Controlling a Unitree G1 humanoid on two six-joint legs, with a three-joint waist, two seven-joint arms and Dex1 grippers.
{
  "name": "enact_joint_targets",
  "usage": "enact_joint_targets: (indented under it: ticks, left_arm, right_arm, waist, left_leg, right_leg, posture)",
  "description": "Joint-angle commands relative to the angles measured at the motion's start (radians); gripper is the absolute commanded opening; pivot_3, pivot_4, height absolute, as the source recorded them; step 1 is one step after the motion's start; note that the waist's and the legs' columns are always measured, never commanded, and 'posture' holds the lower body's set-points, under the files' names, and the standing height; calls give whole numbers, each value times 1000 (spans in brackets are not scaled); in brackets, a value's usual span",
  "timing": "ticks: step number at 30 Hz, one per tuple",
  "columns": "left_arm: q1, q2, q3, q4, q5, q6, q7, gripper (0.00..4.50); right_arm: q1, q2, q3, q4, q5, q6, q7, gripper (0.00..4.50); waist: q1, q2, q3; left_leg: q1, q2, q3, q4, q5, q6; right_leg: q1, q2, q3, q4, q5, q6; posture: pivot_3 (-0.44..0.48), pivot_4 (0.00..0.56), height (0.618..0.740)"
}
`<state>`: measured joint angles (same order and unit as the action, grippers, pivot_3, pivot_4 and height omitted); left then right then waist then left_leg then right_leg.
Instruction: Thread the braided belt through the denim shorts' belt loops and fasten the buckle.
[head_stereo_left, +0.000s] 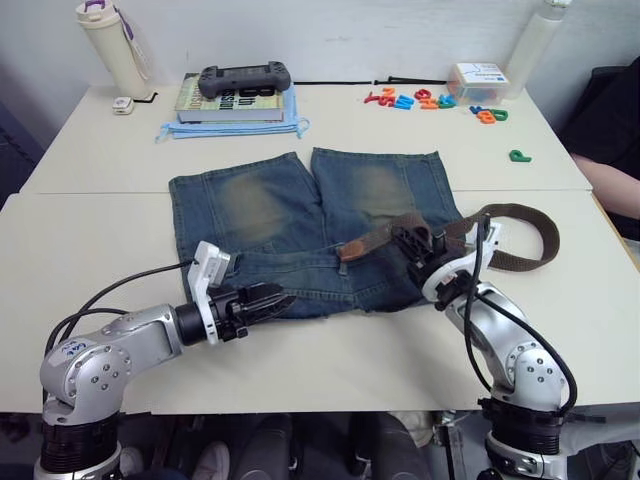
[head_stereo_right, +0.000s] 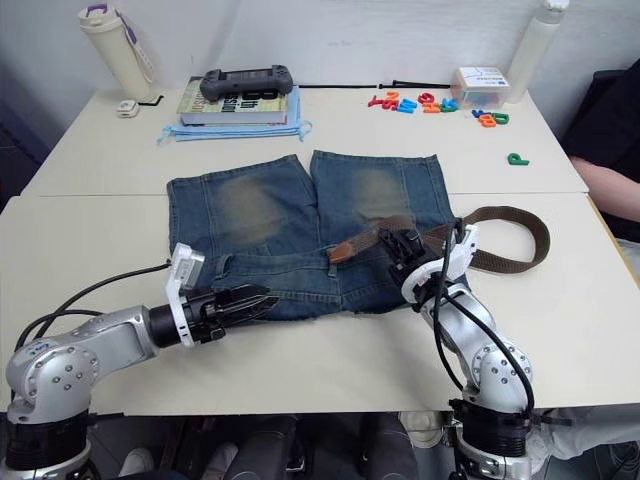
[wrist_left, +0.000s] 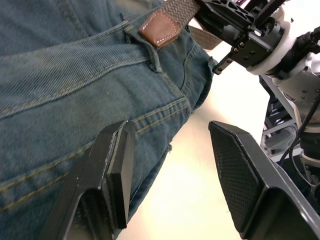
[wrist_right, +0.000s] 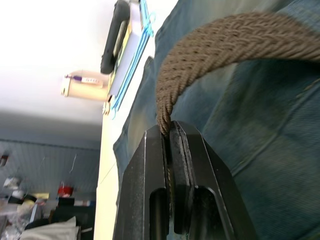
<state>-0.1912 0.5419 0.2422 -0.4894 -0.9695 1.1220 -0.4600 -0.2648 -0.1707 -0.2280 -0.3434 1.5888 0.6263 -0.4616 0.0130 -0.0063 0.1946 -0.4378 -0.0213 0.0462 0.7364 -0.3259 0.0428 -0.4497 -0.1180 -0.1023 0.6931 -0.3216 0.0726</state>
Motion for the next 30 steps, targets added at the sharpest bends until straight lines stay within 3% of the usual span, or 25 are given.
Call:
enact_joint_targets:
  ticks: [1,4,13,30]
  left_arm:
    - [5,42,-37,-61,87,-140,-66,2682]
    - [17,71,-68,-70,167,-259,-127,2682]
    - [18,113,-76,-37,222,-356,-196,2682]
    - [16,105,-93,-2,263,-387,-207,2682]
  right_arm:
    - [6,-12,-24,-46,20,-22,-5,0]
    - [10,-13,-32,-48,29,-27,-9,0]
    - [28,2,-6,-44,4,-29,0,0]
    - [12,101,92,-7,-80,-30,15,0]
  waist:
    - [0,0,0]
    - [0,0,0]
    - [0,0,0]
    - [-8,1,0]
  left_leg:
    - [0,0,0,0,0,0]
    - [0,0,0,0,0,0]
    - [0,0,0,0,-1,1]
    - [0,0,0,0,-1,1]
  right_leg:
    - [0,0,0,0,0,0]
    - [0,0,0,0,0,0]
    - [0,0,0,0,0,0]
    - [0,0,0,1,0,0]
  posture:
    - [0,150,667]
    - [0,150,667]
    - [0,150,667]
    - [0,150,667]
